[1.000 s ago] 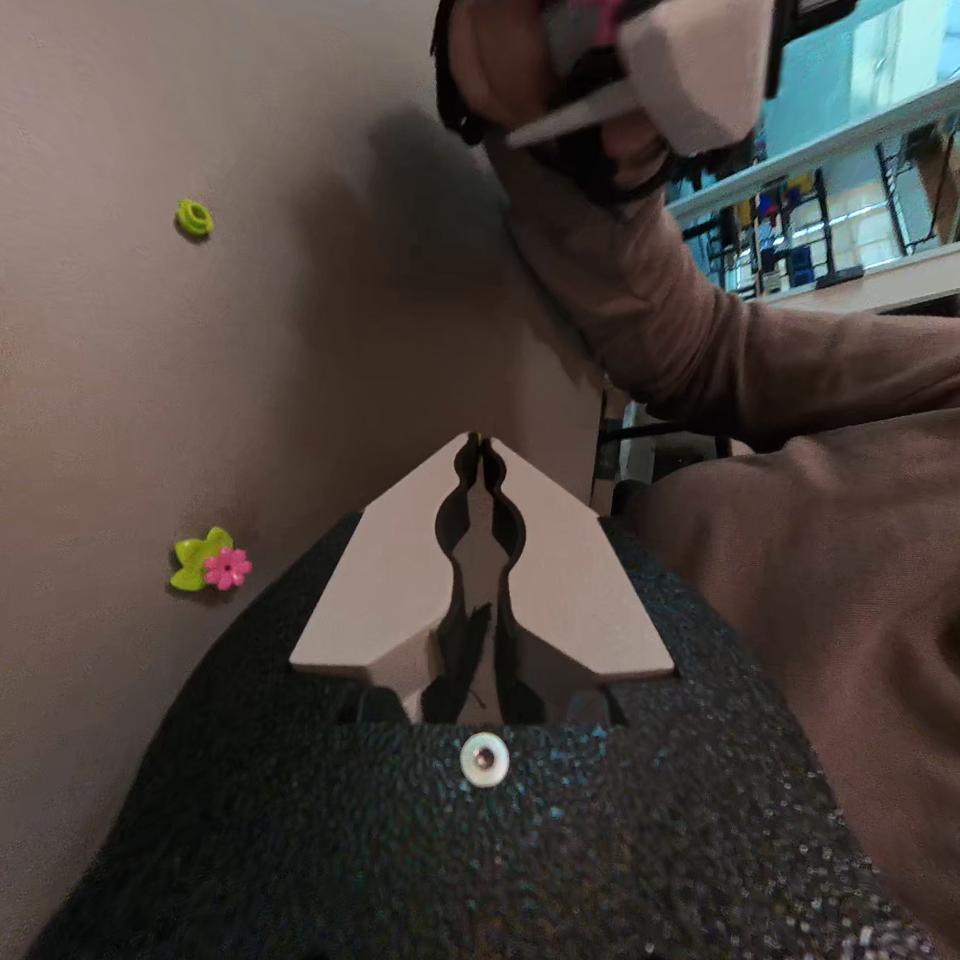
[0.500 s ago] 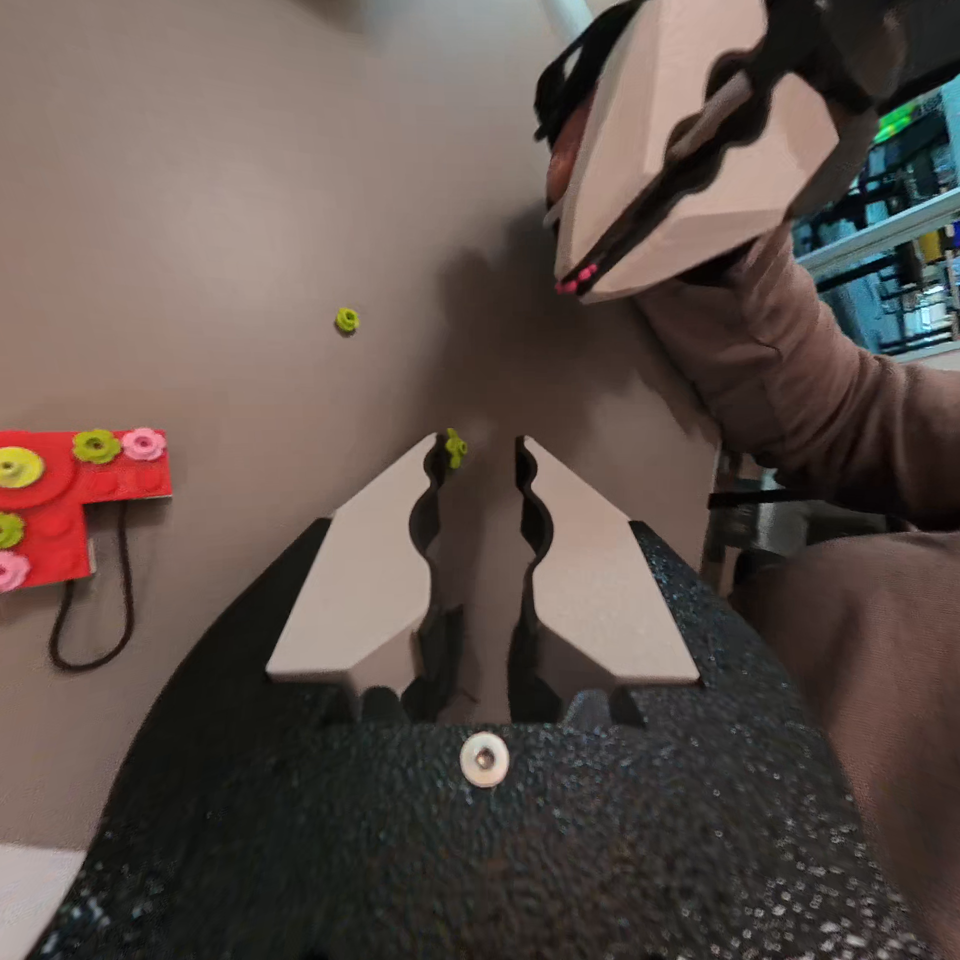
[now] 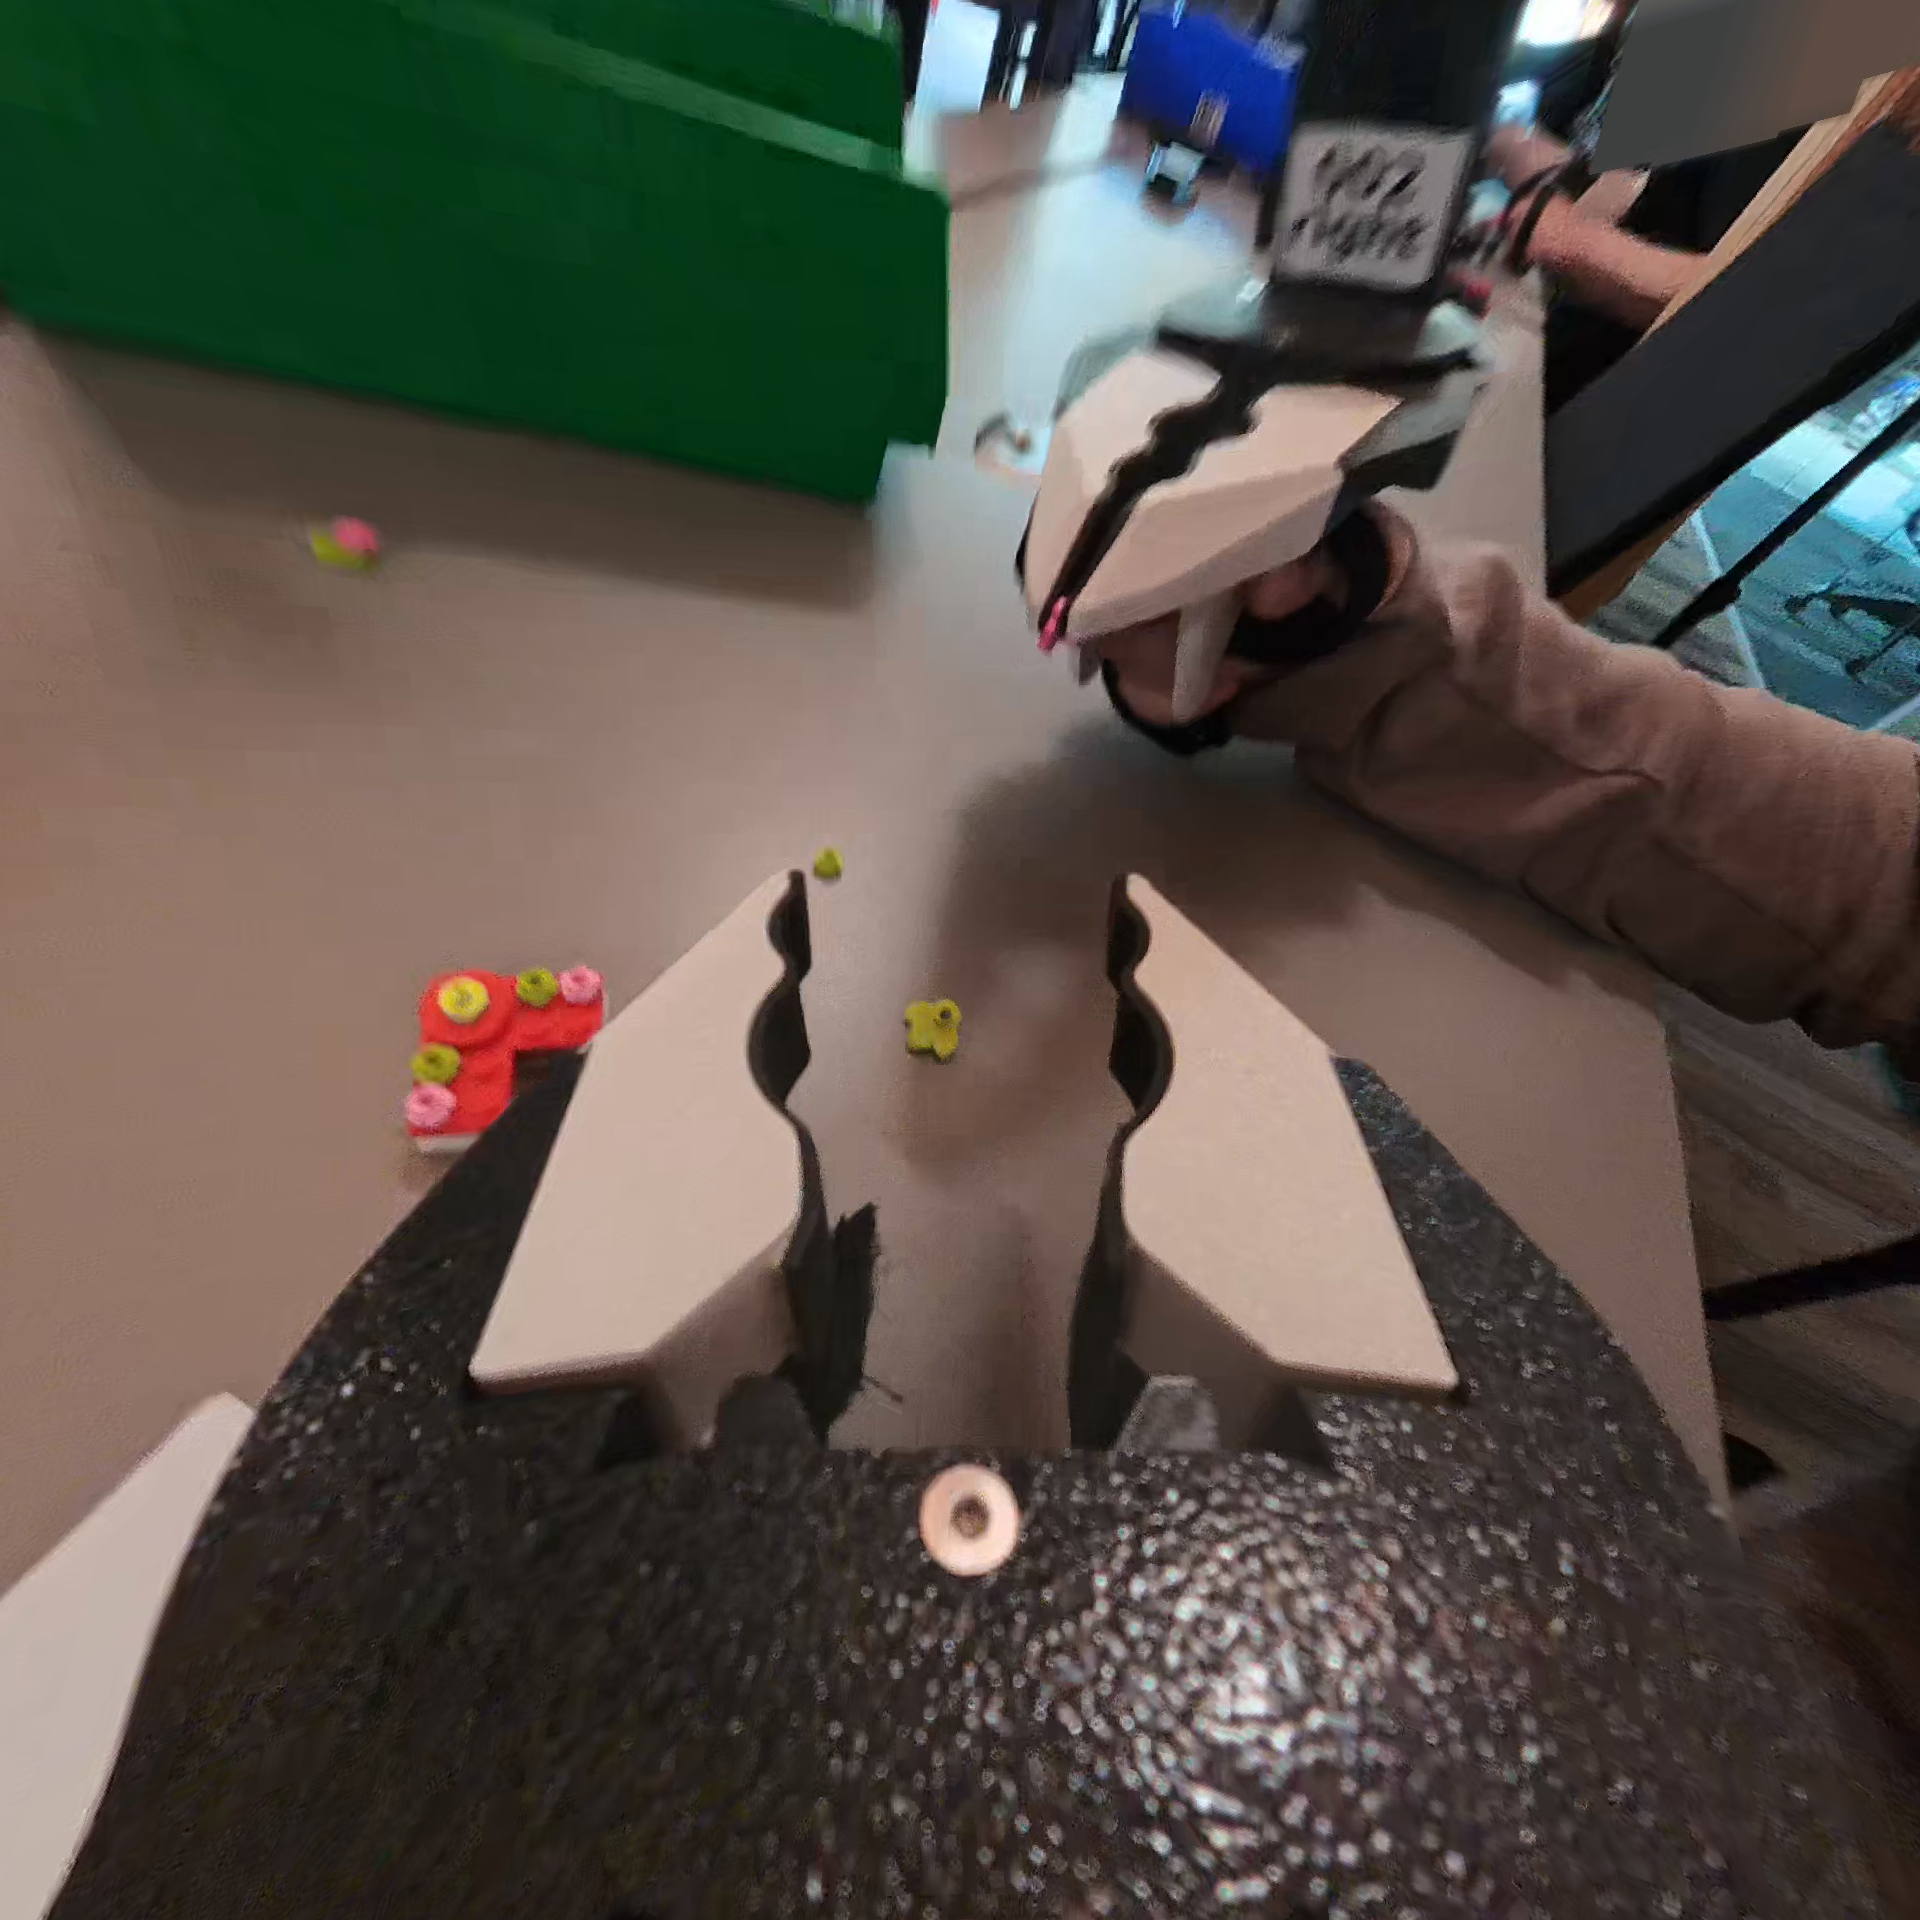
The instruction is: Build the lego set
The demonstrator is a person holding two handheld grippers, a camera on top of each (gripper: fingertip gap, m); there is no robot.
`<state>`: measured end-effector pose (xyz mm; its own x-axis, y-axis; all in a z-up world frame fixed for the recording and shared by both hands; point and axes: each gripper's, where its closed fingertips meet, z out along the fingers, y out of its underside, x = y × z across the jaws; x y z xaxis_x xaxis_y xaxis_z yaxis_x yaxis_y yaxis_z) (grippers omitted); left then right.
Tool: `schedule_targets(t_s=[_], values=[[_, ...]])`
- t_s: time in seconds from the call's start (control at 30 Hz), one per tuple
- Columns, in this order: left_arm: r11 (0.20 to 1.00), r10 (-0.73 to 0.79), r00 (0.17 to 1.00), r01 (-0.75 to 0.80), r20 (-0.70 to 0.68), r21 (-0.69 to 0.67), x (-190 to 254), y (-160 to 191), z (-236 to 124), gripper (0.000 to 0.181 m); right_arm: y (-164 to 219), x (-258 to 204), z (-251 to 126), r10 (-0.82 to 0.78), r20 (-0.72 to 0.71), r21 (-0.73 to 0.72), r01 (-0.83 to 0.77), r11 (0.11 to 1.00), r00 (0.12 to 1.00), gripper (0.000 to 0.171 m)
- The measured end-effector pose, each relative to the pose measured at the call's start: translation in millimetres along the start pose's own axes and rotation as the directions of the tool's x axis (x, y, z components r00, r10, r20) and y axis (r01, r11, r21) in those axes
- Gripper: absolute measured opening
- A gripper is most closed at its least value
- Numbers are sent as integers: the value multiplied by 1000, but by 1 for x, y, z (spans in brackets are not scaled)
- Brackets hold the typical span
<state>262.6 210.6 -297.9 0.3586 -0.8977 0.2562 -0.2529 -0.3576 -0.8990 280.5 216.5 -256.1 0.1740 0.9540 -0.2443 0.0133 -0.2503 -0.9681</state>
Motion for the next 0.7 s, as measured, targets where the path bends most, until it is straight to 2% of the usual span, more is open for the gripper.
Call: schedule_targets(t_s=[0.03, 0.13, 0.23, 0.4, 0.57, 0.7], values=[[998, 41, 999, -41, -5, 53, 1, -7, -4, 56, 0, -2, 1, 43, 32, 1, -43, 999, 999, 0], [966, 186, 982, -189, 35, 179, 2, -22, -14, 55, 3, -10, 4, 170, 135, -5, -171, 985, 976, 0], [936, 261, 965, -246, -27, 250, 16, -23, -19, 38, 10, -11, 8, 234, 168, -36, -231, 972, 958, 0], [956, 145, 982, -108, -120, 273, 27, -27, -17, 30, 0, -27, 14, 209, 260, 21, -222, 975, 943, 0], [945, 57, 979, 11, -196, 327, 32, -32, -22, 5, -2, -37, 19, 162, 314, 52, -187, 981, 936, 0], [939, 64, 972, 18, -226, 343, 36, -34, -25, 6, 1, -39, 21, 138, 305, 44, -159, 986, 942, 0]])
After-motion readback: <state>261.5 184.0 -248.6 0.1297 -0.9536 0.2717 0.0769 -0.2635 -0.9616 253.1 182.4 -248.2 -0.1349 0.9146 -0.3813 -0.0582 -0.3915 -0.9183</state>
